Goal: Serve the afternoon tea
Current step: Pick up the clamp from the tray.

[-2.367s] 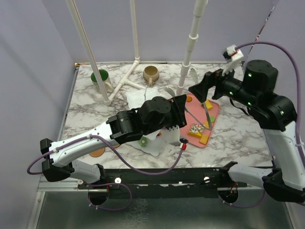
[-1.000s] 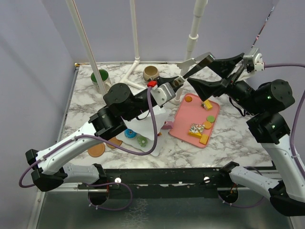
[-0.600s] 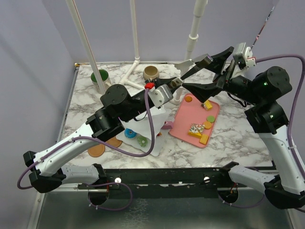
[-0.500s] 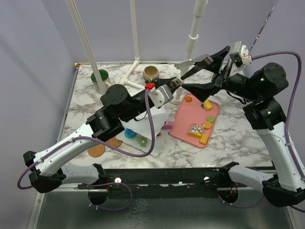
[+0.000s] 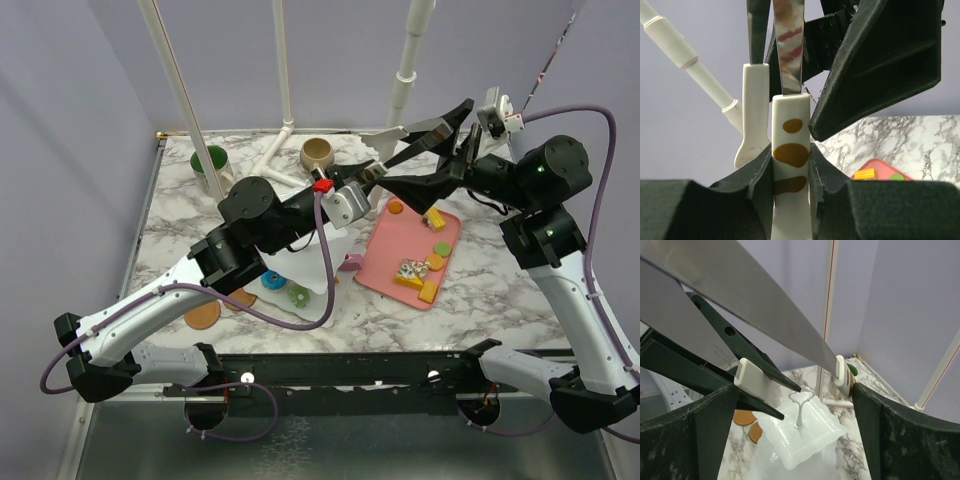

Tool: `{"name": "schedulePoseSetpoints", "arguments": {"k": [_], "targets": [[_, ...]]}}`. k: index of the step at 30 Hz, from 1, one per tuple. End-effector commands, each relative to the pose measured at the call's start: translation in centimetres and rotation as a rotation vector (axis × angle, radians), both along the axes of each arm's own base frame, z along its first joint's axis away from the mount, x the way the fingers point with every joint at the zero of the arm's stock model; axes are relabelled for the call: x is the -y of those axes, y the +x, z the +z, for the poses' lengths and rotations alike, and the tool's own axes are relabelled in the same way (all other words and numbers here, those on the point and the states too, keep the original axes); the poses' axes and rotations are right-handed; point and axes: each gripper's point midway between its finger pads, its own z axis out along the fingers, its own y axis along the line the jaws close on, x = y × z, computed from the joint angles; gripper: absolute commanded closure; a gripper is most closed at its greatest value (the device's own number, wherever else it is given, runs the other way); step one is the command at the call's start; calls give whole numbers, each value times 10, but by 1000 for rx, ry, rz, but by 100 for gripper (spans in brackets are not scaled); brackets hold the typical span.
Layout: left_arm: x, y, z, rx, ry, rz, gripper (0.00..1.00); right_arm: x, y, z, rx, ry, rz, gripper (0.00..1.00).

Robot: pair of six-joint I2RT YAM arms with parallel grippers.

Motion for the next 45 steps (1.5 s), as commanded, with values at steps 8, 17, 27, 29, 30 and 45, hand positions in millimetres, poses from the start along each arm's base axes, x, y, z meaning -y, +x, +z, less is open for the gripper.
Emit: {"name": "schedulePoseSetpoints", "arguments": {"k": [8,17,27,29,30,45], "targets": [[9,-3,5,-5,-21,-45,94,2,2,-9,152,-18,-23,0],[12,-6,2,-12,-8,-66,95,-2,6,0,169,-6,-8,0],[9,1,0,30,2,-24,95,-11,-3,1,16,-19,100,0],[9,2,2,39,0,-16,96,-10,7,-3,-35,-27,52,0],[9,2,1,43,0,-13,96,-9,13,-4,-55,-27,26,1],[12,-1,0,87,18,-6,96,-18,9,-17,-168,-67,107,26]]}}
